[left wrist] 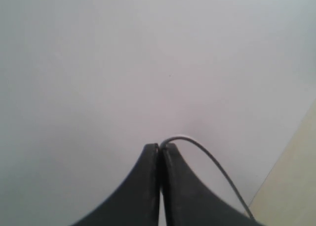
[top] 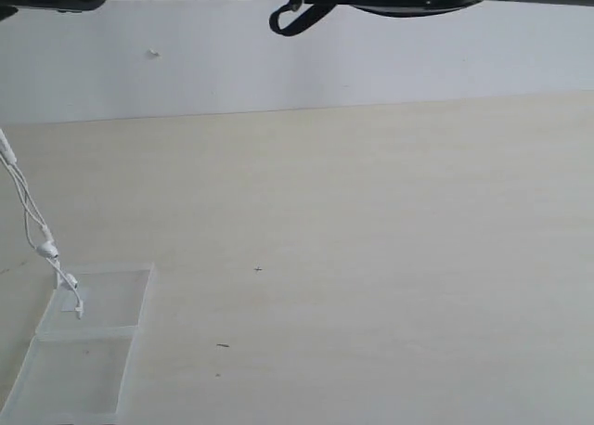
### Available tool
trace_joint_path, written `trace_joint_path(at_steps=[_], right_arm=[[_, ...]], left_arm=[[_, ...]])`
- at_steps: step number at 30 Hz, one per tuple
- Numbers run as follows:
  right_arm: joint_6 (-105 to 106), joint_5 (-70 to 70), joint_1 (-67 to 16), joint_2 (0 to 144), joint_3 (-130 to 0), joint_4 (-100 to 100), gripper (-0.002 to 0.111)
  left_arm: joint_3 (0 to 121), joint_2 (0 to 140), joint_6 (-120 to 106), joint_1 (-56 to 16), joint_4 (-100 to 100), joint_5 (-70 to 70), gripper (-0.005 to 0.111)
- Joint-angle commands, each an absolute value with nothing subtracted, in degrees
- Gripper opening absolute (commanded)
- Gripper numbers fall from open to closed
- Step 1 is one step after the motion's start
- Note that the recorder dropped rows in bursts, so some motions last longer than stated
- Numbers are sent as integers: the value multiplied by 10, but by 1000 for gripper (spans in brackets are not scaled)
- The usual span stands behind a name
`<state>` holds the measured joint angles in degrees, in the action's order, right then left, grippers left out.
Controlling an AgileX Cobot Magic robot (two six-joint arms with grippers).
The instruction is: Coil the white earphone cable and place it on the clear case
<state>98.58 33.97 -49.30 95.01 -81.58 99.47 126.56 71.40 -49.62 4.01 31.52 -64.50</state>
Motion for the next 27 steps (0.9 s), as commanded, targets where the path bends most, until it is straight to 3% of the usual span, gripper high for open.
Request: trace_joint_path(at_steps=[1, 12, 27], right_arm=[[984, 336, -506, 961, -829, 999, 50], [983, 314, -506, 967, -829, 999, 42], [973, 300, -506, 962, -829, 999, 41]], left_arm=[[1268, 718, -497, 41, 317, -642, 0], [1268, 718, -500, 41, 319, -642, 0], [1268, 717, -503, 41, 319, -642, 0]])
